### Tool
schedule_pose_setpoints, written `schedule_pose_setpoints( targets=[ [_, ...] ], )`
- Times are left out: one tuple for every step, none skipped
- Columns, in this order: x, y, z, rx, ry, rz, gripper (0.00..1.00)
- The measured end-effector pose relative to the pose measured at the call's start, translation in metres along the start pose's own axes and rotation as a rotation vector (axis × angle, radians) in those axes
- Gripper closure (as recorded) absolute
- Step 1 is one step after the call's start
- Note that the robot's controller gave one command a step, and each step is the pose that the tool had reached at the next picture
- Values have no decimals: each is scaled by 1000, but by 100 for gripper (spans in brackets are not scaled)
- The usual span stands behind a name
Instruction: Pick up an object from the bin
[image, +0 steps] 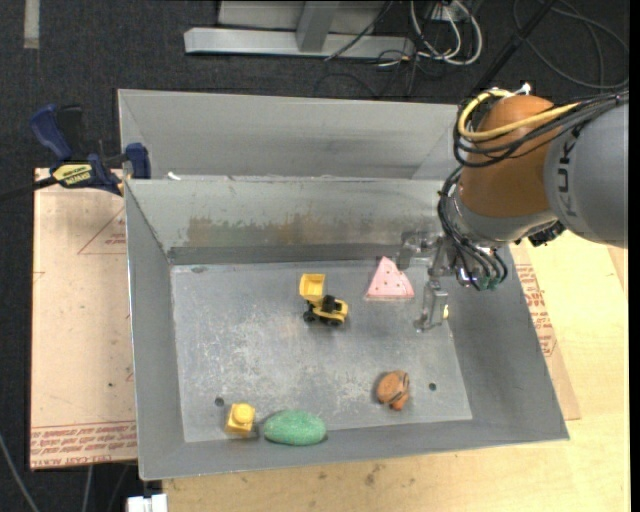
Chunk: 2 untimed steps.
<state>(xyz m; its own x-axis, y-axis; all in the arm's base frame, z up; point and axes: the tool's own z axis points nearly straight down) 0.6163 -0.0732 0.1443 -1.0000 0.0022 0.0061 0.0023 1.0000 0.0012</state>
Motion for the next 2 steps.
schedule_pose_setpoints(
  targets=[
    [-2, 0, -5, 1, -8, -1, 0],
    [-24, 23, 47, 1, -16, 36, 0]
  ],
)
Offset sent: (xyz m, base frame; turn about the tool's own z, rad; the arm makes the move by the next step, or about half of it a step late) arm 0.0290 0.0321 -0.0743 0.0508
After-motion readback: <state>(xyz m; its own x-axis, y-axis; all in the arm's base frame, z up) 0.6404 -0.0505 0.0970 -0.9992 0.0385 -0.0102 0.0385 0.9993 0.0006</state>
